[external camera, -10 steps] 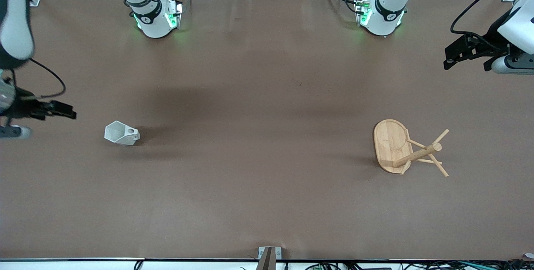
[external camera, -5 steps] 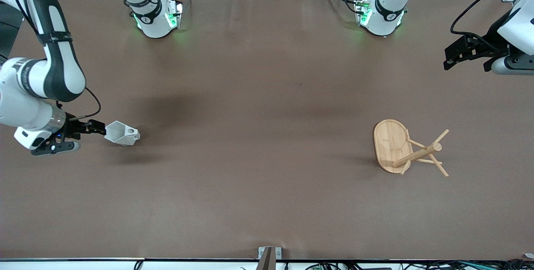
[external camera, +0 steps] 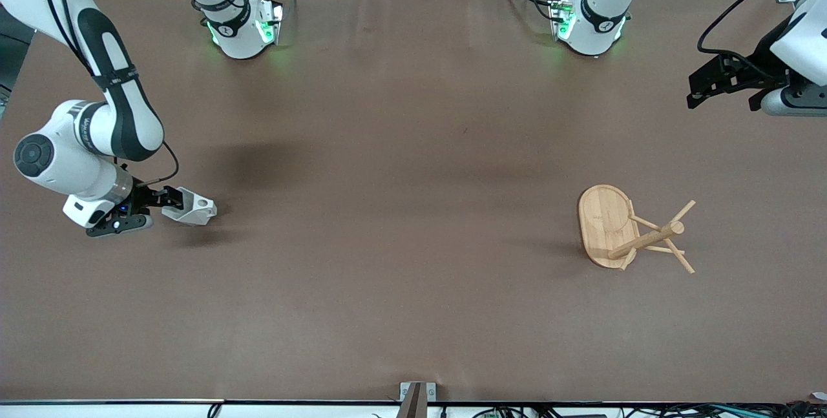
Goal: Hang cup on rack
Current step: 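Close the right gripper on the white cup's base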
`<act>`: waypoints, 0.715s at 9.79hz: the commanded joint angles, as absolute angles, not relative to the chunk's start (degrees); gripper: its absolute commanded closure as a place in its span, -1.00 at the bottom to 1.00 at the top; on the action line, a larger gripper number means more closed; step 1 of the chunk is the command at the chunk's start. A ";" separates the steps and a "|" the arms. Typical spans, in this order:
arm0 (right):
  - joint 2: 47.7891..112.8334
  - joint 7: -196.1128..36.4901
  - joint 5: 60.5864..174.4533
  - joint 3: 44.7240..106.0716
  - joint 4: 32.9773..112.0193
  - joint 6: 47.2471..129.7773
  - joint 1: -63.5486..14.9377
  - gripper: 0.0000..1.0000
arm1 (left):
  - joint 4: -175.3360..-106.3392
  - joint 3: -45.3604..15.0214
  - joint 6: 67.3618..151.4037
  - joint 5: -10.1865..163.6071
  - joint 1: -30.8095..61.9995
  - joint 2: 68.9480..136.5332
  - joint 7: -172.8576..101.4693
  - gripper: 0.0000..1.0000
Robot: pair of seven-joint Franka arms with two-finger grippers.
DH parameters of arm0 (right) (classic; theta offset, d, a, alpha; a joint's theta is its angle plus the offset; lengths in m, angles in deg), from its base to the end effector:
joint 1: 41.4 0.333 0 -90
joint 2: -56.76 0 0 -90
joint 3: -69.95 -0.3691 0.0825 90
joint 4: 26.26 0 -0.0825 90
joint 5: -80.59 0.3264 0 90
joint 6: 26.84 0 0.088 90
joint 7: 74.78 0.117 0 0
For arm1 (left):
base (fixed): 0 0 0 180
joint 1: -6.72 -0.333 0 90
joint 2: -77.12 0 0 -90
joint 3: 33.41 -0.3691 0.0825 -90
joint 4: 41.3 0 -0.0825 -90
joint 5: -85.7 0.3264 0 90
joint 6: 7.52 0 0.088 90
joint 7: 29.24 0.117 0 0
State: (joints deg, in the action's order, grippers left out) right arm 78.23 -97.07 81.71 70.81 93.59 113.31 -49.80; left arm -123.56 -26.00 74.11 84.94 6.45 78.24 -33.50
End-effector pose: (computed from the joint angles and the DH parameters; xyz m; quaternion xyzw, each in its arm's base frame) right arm 0.5586 -0.0904 0.3243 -0.9943 -0.1064 0.0089 0.0061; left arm 0.4849 -0.0615 0.7005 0.9995 -0.0260 -0.0159 0.0063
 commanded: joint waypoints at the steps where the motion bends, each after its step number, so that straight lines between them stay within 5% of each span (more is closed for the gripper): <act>1: 78.73 -98.16 81.64 70.30 94.06 114.66 -50.46 0.01 | -124.44 -25.41 73.69 86.14 6.02 79.05 -33.29 -0.99; 3: 79.52 -98.16 81.82 70.30 93.54 115.27 -50.54 0.27 | -124.53 -25.41 73.69 86.23 6.02 79.05 -33.29 -0.99; 5: 80.75 -97.72 82.86 70.30 93.62 115.89 -50.81 0.88 | -124.53 -25.41 73.61 86.14 6.02 79.05 -33.20 -0.99; 7: 80.58 -97.81 84.36 70.13 91.97 112.23 -50.28 0.99 | -124.36 -25.41 73.52 86.05 6.02 79.23 -33.72 -1.00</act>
